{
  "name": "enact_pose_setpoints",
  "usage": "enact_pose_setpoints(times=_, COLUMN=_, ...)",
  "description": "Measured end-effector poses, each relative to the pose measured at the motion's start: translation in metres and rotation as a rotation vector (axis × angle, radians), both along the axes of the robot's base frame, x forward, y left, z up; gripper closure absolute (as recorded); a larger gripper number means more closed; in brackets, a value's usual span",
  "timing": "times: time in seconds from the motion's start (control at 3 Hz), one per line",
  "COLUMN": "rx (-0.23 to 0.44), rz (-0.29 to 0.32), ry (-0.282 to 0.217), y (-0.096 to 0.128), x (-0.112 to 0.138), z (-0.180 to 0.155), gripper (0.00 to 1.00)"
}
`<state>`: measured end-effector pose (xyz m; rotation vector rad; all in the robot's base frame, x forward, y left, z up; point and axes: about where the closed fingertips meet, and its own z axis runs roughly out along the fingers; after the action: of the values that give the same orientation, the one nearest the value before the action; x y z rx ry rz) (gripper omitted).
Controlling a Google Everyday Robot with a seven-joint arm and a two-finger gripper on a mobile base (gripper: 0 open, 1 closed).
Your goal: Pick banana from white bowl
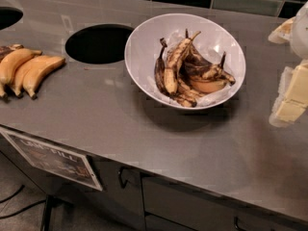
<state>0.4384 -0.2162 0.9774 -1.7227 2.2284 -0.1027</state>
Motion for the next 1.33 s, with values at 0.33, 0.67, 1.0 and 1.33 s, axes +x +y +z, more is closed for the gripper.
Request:
enact_pose_setpoints(times=0.33, rx=-0.004, rz=0.004, ry=-0.006, y=0.002, x=0.001, z=0.002, gripper=0.0)
enact_pose_setpoints(times=0.67, rx=-0.025, rz=0.031, ry=-0.002, y=0.023, x=0.012, z=0.01, gripper=0.0)
enact_pose_setpoints(times=1.0, rx=-0.019, rz=0.098, ry=0.008, y=0.055, x=0.027, z=0.009, gripper=0.0)
enact_pose_setpoints(times=1.33, rx=-0.019, rz=0.098, ry=0.008, y=0.055, x=0.027, z=0.009, gripper=0.0)
